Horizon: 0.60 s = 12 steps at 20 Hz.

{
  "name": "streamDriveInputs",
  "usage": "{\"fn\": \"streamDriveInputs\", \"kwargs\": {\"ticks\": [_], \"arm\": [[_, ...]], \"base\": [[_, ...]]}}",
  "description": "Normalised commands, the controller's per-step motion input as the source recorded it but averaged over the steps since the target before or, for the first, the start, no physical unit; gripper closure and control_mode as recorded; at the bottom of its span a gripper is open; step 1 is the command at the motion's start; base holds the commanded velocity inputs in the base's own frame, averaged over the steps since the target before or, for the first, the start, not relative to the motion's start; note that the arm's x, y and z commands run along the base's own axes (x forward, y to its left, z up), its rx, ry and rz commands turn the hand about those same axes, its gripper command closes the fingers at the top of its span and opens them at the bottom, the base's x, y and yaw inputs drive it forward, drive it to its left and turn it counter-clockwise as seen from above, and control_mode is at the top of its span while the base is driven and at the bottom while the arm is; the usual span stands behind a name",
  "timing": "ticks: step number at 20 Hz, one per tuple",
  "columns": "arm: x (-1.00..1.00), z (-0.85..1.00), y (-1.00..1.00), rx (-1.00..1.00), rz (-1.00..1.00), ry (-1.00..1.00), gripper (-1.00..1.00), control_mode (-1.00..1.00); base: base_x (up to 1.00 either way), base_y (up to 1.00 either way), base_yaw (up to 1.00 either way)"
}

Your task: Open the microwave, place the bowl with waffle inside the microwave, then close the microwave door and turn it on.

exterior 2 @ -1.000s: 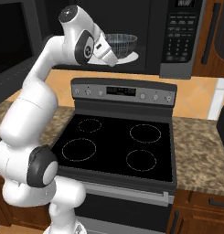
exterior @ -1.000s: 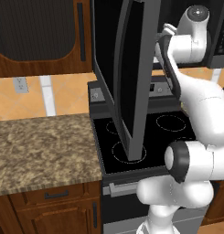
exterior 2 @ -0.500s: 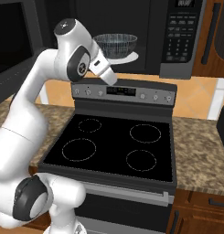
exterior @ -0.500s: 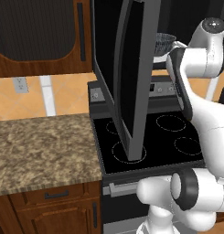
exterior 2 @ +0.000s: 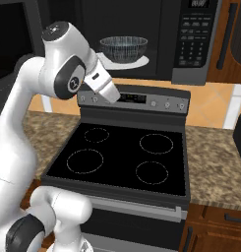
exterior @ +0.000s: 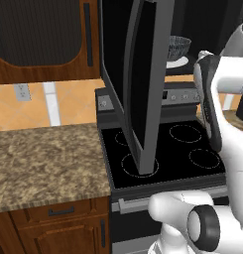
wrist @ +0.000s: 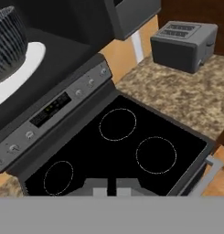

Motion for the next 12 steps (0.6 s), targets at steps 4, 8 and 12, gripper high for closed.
{"fn": "streamDriveInputs", "kwargs": {"ticks": [4, 8, 12], "arm": [[-1.00, 0.00, 0.31, 0.00, 0.22, -0.29, 1.00, -1.00], [-1.00, 0.00, 0.76, 0.00, 0.12, -0.55, 1.00, -1.00], [-1.00, 0.10, 0.76, -0.05, -0.06, -0.58, 1.00, -1.00]], "base": [[0.00, 0.00, 0.00], [0.00, 0.00, 0.00], [0.00, 0.00, 0.00]]}}
